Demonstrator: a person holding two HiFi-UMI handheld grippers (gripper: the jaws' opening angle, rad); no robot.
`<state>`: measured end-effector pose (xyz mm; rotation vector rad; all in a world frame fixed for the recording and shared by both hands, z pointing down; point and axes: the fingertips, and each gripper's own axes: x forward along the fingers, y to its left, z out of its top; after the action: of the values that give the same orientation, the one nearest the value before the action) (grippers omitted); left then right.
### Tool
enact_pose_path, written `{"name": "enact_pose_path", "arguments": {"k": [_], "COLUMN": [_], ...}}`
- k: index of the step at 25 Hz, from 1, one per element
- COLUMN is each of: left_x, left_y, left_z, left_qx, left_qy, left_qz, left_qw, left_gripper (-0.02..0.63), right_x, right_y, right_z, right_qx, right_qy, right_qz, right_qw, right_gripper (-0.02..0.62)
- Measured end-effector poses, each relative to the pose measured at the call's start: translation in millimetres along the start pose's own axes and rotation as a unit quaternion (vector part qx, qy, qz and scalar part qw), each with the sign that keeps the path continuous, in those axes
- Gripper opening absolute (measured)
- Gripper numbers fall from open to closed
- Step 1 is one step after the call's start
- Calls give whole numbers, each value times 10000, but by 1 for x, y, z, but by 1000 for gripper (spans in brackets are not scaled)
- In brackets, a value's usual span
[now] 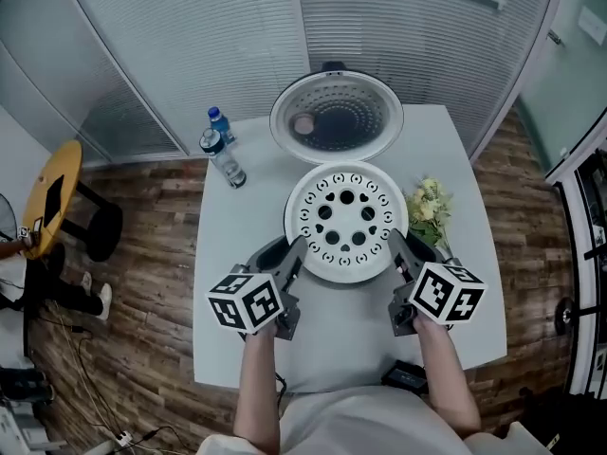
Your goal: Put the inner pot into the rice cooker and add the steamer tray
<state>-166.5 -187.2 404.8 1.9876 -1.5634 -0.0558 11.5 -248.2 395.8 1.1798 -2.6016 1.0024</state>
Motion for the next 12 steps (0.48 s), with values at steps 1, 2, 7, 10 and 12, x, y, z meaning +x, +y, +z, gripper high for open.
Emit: {"name": "enact_pose_path", "arguments": {"k": [1,2,7,10,12], "left_x": [1,2,11,15,19], "left_y": [3,6,15,19,22], "left_z": [4,8,14,13,11], "left_qx": [22,52,108,156,248], "left_qy": [10,22,87,102,111], "left_qz": [-10,-16,-52,-59,-21], "left_qw": [10000,10000,9999,9998,9996], "left_gripper": [90,91,91,91,91], "right_x": [3,6,16,20,23], "right_y": [2,4,6,4,2], "right_z": [1,2,6,4,1], "right_qx": [0,1,-56,-108,-156], "right_qy": [4,10,36,78,119], "right_qz": [-18,-33,-104,-168,-224], "right_qw": [10000,10000,9999,9998,9996], "right_gripper": [77,77,77,77,77]}}
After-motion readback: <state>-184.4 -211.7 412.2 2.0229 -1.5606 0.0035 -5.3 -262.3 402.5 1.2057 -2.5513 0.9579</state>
